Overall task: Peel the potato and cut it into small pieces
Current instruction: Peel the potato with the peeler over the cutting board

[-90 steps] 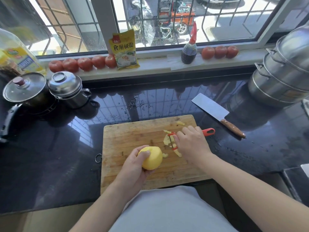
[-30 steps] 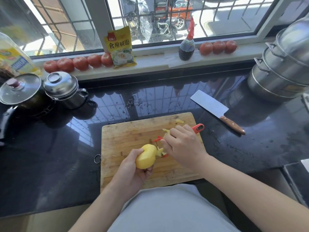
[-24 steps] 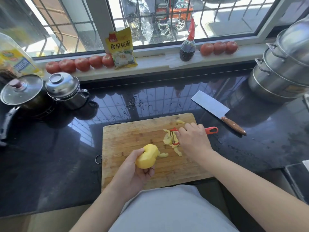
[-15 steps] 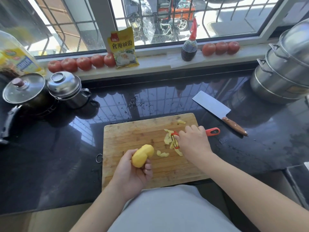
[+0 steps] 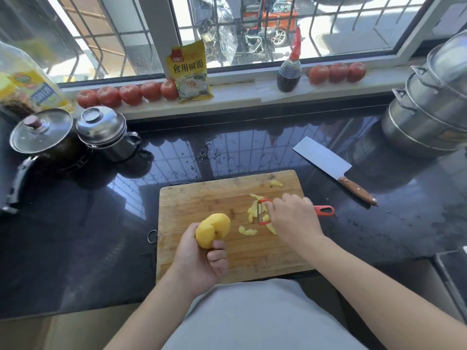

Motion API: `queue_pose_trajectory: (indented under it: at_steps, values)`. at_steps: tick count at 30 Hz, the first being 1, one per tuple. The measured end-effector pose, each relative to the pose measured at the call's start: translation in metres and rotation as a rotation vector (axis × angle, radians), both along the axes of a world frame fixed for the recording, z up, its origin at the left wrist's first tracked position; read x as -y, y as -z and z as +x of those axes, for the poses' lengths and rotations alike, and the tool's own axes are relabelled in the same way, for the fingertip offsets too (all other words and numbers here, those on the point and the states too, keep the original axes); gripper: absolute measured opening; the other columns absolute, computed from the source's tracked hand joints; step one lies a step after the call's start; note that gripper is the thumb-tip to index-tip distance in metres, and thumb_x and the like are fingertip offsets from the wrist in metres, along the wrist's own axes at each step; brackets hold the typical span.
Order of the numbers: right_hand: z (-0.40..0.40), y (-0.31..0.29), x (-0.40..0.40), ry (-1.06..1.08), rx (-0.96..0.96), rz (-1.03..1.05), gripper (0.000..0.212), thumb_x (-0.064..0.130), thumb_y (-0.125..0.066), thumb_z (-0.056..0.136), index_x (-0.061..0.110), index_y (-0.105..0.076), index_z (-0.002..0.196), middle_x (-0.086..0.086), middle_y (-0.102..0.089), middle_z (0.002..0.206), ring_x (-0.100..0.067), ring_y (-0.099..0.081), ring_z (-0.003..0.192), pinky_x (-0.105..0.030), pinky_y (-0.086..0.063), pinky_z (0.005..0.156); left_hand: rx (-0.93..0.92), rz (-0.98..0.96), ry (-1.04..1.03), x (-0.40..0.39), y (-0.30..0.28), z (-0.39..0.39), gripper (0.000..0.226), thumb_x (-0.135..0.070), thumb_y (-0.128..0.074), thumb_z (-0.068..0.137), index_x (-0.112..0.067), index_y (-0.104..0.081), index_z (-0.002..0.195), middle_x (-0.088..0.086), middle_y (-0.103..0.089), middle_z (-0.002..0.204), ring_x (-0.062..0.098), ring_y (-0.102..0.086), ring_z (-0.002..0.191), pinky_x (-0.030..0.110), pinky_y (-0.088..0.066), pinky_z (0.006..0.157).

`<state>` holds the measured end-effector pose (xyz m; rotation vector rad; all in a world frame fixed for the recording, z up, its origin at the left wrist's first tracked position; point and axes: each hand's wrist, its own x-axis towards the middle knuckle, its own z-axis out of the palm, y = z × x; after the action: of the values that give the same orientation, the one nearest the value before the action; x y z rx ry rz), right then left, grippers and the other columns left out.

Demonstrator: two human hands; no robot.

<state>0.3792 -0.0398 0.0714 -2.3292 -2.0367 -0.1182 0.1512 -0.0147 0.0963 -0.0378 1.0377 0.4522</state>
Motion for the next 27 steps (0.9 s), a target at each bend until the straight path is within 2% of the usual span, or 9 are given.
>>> queue_pose_trajectory:
  at_steps: [2, 4, 7, 11, 15, 23, 27]
  values:
    - [-0.015, -0.014, 0.0, -0.107, -0.187, 0.158, 0.045, 0.035, -0.036, 0.106, 0.019, -0.057, 0.07, 0.005, -0.046, 0.068, -0.02, -0.043, 0.064, -0.038, -0.037, 0.062, -0.023, 0.032, 0.02, 0.0, 0.0, 0.002, 0.026, -0.039, -0.052, 0.085, -0.015, -0.055, 0.075, -0.002, -0.037, 0.063, 0.011, -0.028, 0.039, 0.018, -0.022, 0.037]
    - [-0.032, -0.024, 0.004, -0.249, -0.26, 0.317, 0.044, 0.032, -0.041, 0.106, 0.016, -0.055, 0.068, 0.002, -0.045, 0.068, -0.021, -0.039, 0.065, -0.037, -0.033, 0.063, -0.049, 0.097, 0.052, 0.001, 0.0, 0.004, 0.029, -0.04, -0.052, 0.086, -0.014, -0.058, 0.074, -0.001, -0.036, 0.064, 0.012, -0.027, 0.041, 0.018, -0.023, 0.037]
    - [-0.047, -0.035, 0.004, -0.381, -0.229, 0.385, 0.041, 0.031, -0.046, 0.105, 0.014, -0.055, 0.068, -0.003, -0.05, 0.07, -0.024, -0.043, 0.068, -0.039, -0.034, 0.066, -0.109, 0.195, 0.086, 0.001, -0.003, 0.008, 0.035, -0.042, -0.048, 0.092, -0.014, -0.061, 0.077, 0.002, -0.037, 0.063, 0.014, -0.028, 0.04, 0.021, -0.024, 0.038]
    - [-0.054, -0.037, 0.0, -0.429, -0.173, 0.397, 0.041, 0.032, -0.047, 0.104, 0.013, -0.058, 0.07, -0.003, -0.052, 0.072, -0.025, -0.045, 0.07, -0.041, -0.038, 0.066, -0.196, 0.28, 0.13, 0.003, -0.008, 0.012, 0.038, -0.042, -0.045, 0.093, -0.016, -0.059, 0.07, 0.003, -0.036, 0.061, 0.016, -0.027, 0.039, 0.022, -0.022, 0.04]
    - [-0.052, -0.036, -0.002, -0.415, -0.122, 0.445, 0.042, 0.032, -0.046, 0.104, 0.014, -0.056, 0.068, -0.004, -0.051, 0.07, -0.025, -0.045, 0.069, -0.041, -0.038, 0.065, -0.221, 0.261, 0.1, 0.004, -0.01, 0.013, 0.034, -0.039, -0.047, 0.089, -0.016, -0.06, 0.067, 0.003, -0.036, 0.058, 0.015, -0.024, 0.037, 0.02, -0.019, 0.039]
    - [-0.041, -0.014, -0.007, -0.343, 0.003, 0.418, 0.045, 0.034, -0.047, 0.104, 0.015, -0.058, 0.065, -0.003, -0.052, 0.066, -0.024, -0.045, 0.065, -0.041, -0.036, 0.062, -0.32, 0.195, 0.065, 0.007, -0.007, 0.015, 0.029, -0.037, -0.049, 0.092, -0.015, -0.057, 0.075, 0.004, -0.039, 0.056, 0.014, -0.026, 0.038, 0.02, -0.022, 0.037]
    - [-0.01, 0.001, -0.012, -0.118, 0.151, 0.155, 0.047, 0.035, -0.039, 0.104, 0.016, -0.066, 0.07, -0.005, -0.059, 0.071, -0.028, -0.052, 0.071, -0.041, -0.038, 0.067, -0.344, 0.238, 0.055, 0.009, -0.011, 0.011, 0.026, -0.035, -0.049, 0.095, -0.013, -0.053, 0.083, 0.007, -0.041, 0.057, 0.016, -0.029, 0.041, 0.023, -0.024, 0.04]
